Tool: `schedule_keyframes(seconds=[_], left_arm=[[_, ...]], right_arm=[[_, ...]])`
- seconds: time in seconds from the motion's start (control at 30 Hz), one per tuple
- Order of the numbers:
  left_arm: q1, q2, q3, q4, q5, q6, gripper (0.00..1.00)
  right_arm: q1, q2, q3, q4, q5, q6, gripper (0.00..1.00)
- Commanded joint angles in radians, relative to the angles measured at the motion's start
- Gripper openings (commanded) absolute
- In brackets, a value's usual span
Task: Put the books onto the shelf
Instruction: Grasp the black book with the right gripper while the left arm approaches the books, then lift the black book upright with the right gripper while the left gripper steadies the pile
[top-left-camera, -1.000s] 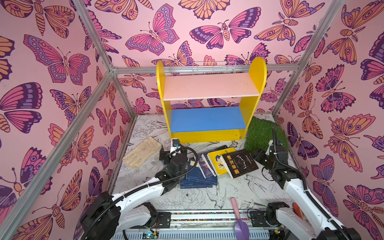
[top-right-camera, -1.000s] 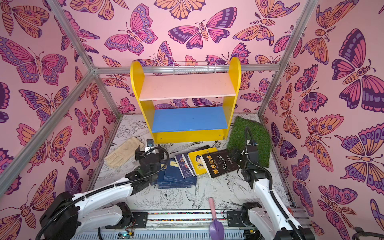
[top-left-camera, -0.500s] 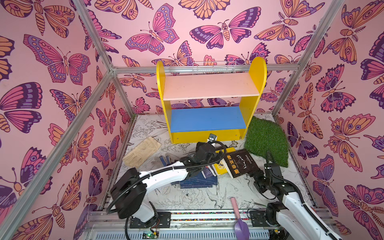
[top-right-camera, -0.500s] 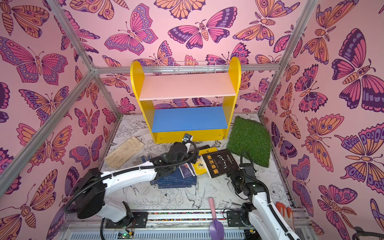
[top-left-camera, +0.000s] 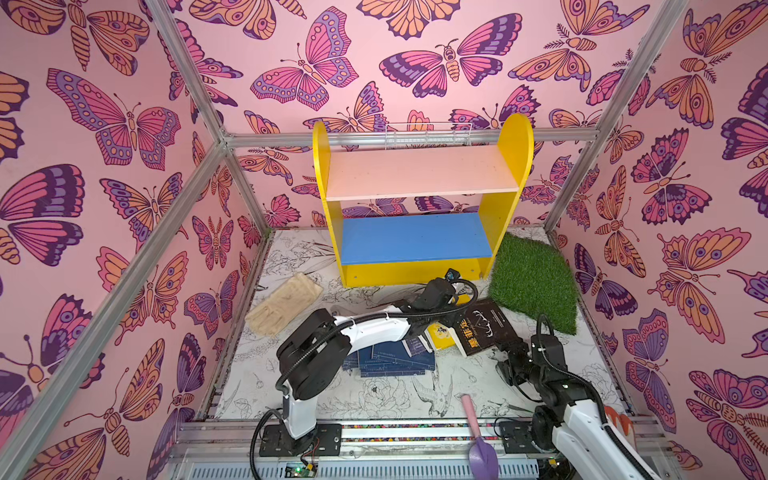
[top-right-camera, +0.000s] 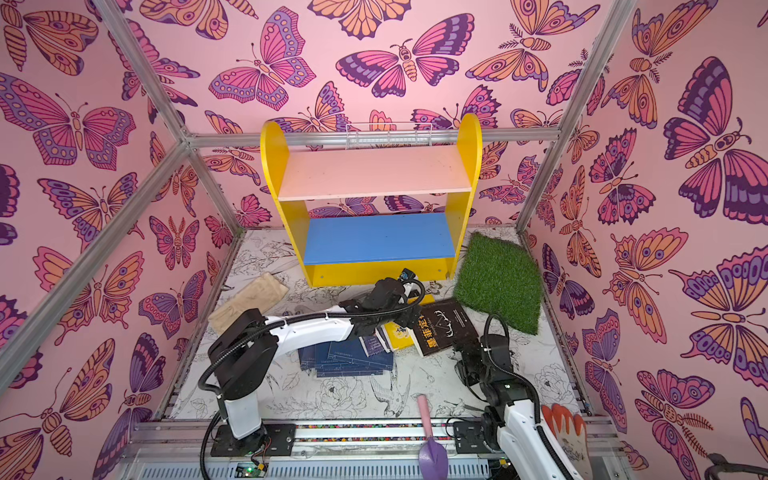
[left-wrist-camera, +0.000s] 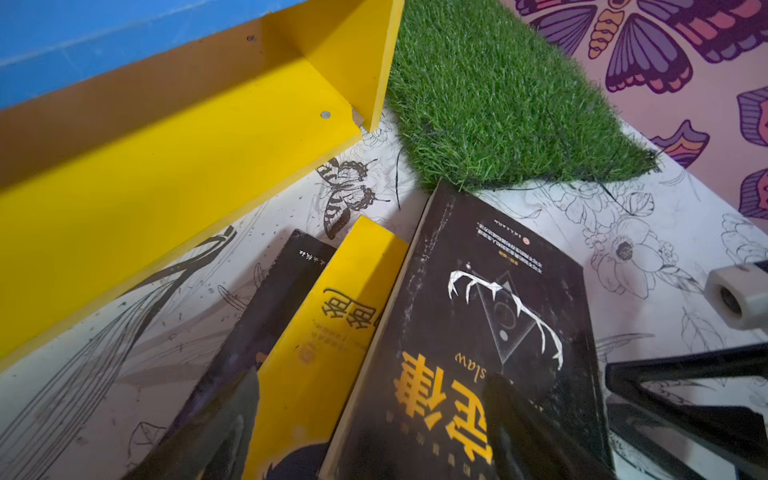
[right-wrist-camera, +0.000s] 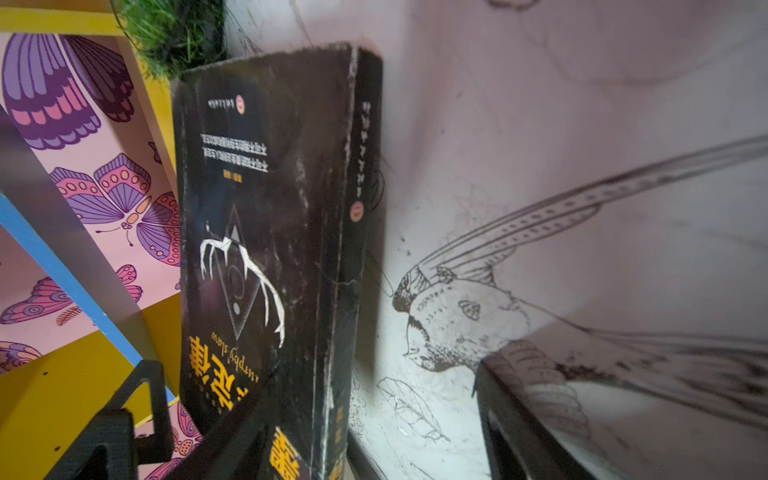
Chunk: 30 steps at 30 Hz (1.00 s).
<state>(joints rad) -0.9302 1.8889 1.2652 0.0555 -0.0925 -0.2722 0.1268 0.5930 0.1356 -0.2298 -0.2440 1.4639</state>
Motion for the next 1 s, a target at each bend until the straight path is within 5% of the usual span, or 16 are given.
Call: schedule_keyframes(seconds=[0.0,0.2,0.63,0.83,0.97], left_arm=[[0.008,0.043,0.027,-0.027,0.026,-0.037,0.8],[0.008,0.058,-0.009,-0.034,0.033,-0.089,0.7],[0.009,0.054,-0.079,-0.036,0.052,-0.144,0.71],[0.012,0.063,-0.079,-0.036,0.078,-0.158,0.71],[0.064,0.043,-0.109,0.0,0.166,-0.289,0.72]], right_arm=[[0.005,0.025,-0.044,-0.005,0.011,0.057,0.74],[0.005,0.101,-0.076,0.161,0.02,0.026,0.71],[0.01,0.307,-0.062,0.613,-0.06,-0.055,0.51],[0.031,0.273,-0.02,0.658,-0.042,-0.066,0.27],[0.034,0.199,-0.019,0.593,-0.03,-0.077,0.09]])
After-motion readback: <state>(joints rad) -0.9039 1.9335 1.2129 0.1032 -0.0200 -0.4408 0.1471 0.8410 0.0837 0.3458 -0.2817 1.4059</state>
